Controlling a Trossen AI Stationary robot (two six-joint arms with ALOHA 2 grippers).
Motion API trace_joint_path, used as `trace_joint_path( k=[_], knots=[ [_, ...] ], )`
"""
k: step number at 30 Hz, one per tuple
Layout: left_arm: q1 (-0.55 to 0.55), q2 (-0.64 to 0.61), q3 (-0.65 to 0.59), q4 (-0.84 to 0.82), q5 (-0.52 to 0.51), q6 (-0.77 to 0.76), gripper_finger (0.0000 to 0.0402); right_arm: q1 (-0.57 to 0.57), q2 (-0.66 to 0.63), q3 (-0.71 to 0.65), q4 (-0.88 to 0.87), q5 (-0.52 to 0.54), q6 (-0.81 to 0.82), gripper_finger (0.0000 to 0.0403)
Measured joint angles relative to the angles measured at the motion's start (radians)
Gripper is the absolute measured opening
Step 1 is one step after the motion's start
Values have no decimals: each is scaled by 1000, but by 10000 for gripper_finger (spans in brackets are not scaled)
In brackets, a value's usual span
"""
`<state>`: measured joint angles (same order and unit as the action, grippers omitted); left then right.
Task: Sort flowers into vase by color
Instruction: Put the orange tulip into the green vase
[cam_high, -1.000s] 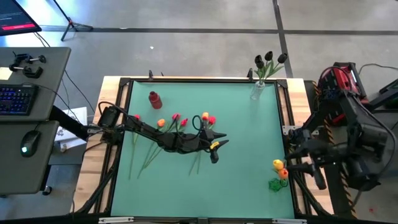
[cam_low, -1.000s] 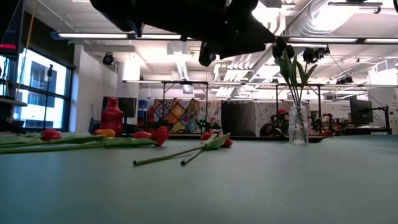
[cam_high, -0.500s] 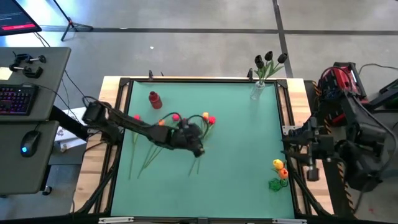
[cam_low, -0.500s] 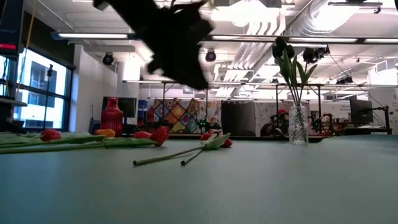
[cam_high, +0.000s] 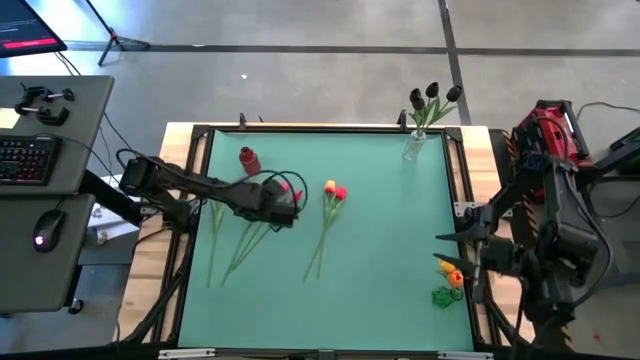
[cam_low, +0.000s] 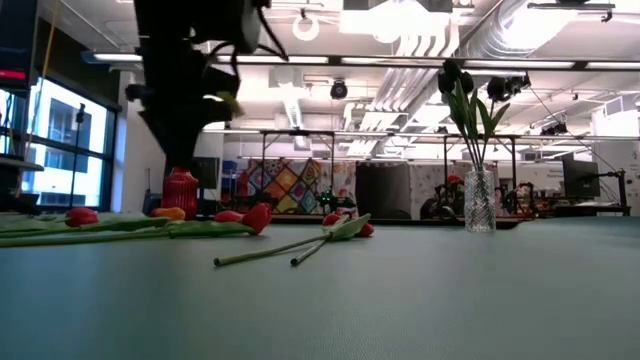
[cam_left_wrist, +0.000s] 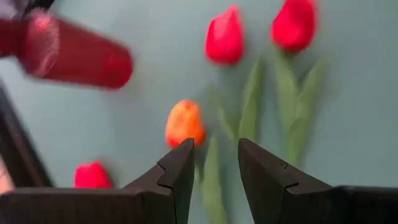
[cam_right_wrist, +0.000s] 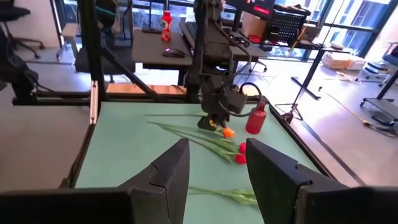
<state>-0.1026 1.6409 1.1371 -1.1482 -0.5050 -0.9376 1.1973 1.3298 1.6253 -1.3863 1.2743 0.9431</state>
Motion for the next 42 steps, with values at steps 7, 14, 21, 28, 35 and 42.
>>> trace_joint_path(
  k=[7,14,21,28,35,42],
  knots=[
    [2,-4,-155,47,155,-51,113,0,19,0,0,-22,6,146],
    [7,-11,-300,105,225,-128,113,0,19,0,-1,-29,25,146],
    [25,-19,-364,219,266,-74,113,0,19,0,-1,-8,25,146],
    [38,-142,-348,204,253,-55,113,0,19,0,0,-7,28,146],
    [38,-273,-349,239,218,-56,113,0,19,0,0,-8,26,146],
    [38,-244,-383,372,231,-27,113,0,19,0,0,-23,28,146]
  ],
)
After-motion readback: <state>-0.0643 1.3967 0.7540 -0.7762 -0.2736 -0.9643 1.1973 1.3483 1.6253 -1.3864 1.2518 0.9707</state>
